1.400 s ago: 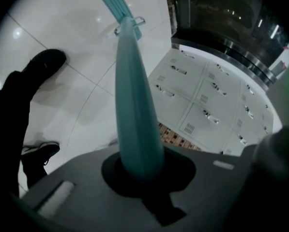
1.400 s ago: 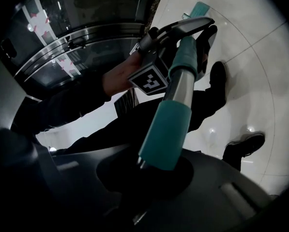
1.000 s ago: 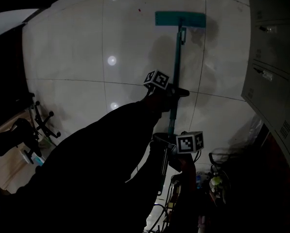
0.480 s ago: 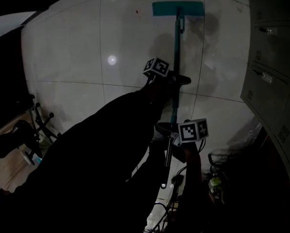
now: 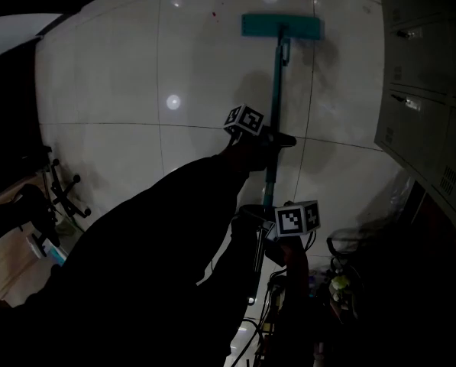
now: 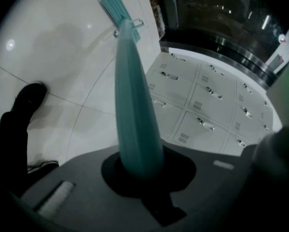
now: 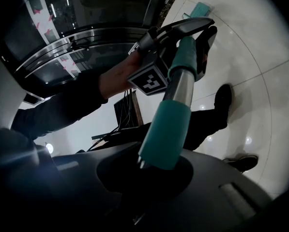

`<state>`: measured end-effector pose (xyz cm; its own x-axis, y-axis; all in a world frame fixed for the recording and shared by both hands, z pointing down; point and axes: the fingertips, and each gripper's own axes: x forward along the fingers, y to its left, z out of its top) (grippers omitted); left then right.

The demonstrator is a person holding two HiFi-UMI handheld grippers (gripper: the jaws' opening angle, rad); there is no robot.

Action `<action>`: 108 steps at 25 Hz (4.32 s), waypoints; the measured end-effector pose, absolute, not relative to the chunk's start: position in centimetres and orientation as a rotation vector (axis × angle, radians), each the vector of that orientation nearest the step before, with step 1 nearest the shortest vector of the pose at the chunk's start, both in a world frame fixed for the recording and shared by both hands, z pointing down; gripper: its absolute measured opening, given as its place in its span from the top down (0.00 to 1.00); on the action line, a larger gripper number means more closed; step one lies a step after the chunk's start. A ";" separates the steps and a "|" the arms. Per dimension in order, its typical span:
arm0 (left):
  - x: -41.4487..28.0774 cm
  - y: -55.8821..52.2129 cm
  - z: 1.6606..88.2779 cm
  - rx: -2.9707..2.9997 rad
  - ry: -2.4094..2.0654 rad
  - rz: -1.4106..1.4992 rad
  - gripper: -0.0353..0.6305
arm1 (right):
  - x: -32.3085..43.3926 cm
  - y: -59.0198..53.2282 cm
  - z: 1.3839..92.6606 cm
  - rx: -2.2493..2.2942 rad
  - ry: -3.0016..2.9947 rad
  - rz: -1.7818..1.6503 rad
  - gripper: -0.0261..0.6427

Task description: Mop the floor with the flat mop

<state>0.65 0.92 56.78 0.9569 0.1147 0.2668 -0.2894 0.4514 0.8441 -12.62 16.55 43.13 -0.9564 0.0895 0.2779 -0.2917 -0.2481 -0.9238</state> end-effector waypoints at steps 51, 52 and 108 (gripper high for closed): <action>2.4 27.6 59.2 0.986 -0.214 0.254 0.88 | -9.6 43.0 44.5 0.166 -1.678 2.291 0.88; 2.2 26.2 59.1 0.985 -0.215 0.254 0.88 | -9.9 41.5 44.3 0.167 -1.678 2.303 0.88; 1.3 25.7 57.1 1.038 -0.203 0.292 0.88 | -11.2 41.3 43.2 0.205 -1.738 2.255 0.87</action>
